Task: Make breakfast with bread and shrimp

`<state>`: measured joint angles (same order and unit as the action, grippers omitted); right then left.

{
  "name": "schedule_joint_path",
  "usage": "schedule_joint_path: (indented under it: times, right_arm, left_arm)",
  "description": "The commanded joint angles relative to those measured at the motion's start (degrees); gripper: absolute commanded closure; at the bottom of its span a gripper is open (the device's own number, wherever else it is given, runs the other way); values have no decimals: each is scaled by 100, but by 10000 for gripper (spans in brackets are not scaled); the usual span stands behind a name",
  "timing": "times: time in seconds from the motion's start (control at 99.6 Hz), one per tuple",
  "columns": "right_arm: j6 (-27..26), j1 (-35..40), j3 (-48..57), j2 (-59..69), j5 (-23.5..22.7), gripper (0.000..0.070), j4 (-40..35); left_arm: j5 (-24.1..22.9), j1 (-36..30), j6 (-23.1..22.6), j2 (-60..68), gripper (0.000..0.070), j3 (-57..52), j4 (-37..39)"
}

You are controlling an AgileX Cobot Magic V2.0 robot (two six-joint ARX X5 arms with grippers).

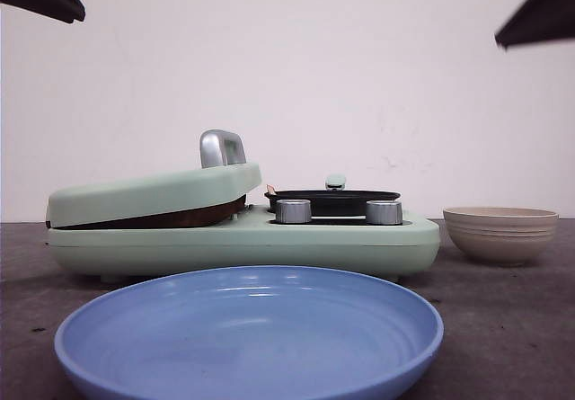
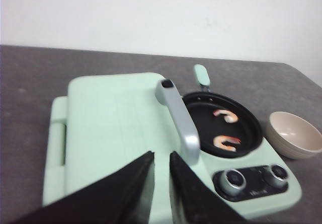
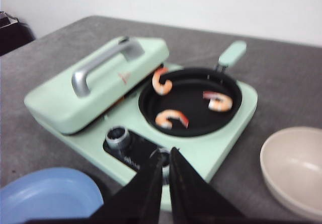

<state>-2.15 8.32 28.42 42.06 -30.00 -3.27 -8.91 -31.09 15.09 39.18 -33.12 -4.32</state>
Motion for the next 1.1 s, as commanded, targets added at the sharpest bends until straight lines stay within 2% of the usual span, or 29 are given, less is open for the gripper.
schedule_joint_path:
  times: [0.0, 0.171, 0.301, 0.442, 0.512, 1.095]
  right_arm:
    - [-105, 20, -92, -48, -22, 686, 181]
    - [-90, 20, -538, -192, -168, 686, 389]
    - [-385, 20, -885, -361, -212, 686, 774]
    - [-553, 20, -925, -400, -153, 686, 544]
    - [-682, 17, -925, -400, -144, 686, 321]
    - [-643, 17, -925, -400, -149, 686, 496]
  left_arm:
    - [-151, -68, 57, -186, 700, 44, 127]
    - [-468, -118, 136, -704, 700, 341, -203]
    - [-774, -201, 245, -1161, 700, 627, -348]
    - [-1325, -203, 420, -1405, 700, 678, -745]
    - [-1510, -203, 669, -1469, 700, 678, -1016]
    - [-1528, -203, 682, -1504, 700, 678, -1099]
